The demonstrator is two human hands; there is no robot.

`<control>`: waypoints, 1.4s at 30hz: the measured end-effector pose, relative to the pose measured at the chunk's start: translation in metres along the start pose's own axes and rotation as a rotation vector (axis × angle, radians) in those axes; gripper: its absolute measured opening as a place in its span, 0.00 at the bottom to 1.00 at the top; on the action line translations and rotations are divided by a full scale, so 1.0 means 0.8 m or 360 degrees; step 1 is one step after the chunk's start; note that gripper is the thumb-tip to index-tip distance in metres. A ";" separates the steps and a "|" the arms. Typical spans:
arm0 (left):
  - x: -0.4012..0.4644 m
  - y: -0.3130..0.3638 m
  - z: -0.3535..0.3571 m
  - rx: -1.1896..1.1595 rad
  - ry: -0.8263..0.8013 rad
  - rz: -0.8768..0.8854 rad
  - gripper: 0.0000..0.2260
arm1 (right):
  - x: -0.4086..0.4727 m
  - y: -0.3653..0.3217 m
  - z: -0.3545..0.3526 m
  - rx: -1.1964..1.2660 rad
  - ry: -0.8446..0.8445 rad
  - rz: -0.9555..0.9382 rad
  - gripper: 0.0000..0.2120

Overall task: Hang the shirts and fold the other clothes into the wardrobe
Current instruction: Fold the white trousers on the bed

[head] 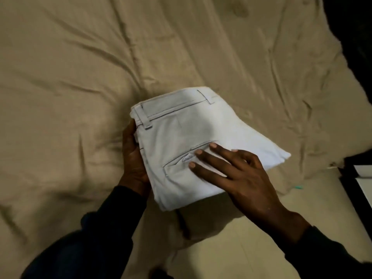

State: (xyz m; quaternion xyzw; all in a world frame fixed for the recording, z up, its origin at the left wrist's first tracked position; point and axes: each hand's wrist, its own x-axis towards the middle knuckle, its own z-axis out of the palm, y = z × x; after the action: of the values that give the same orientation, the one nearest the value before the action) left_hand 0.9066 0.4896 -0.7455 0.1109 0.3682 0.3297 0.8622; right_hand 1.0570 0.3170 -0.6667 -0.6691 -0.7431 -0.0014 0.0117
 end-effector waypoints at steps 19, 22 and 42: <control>0.064 -0.131 0.022 0.3455 -0.0187 0.1461 0.26 | 0.018 0.083 0.160 0.0245 -0.0011 0.0886 0.30; 0.070 -0.137 0.022 0.3396 -0.0150 0.1453 0.27 | 0.019 0.086 0.173 0.0270 0.0015 0.0888 0.30; 0.057 -0.099 0.035 0.3734 -0.0498 0.0923 0.30 | 0.033 0.084 0.124 0.0279 -0.0522 0.0940 0.32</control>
State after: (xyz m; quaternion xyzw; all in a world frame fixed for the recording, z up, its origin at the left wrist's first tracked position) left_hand 0.9883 0.4609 -0.7854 0.9393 0.2964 -0.0397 0.1682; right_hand 1.1198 0.3517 -0.7666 -0.8430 -0.5067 0.1735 -0.0506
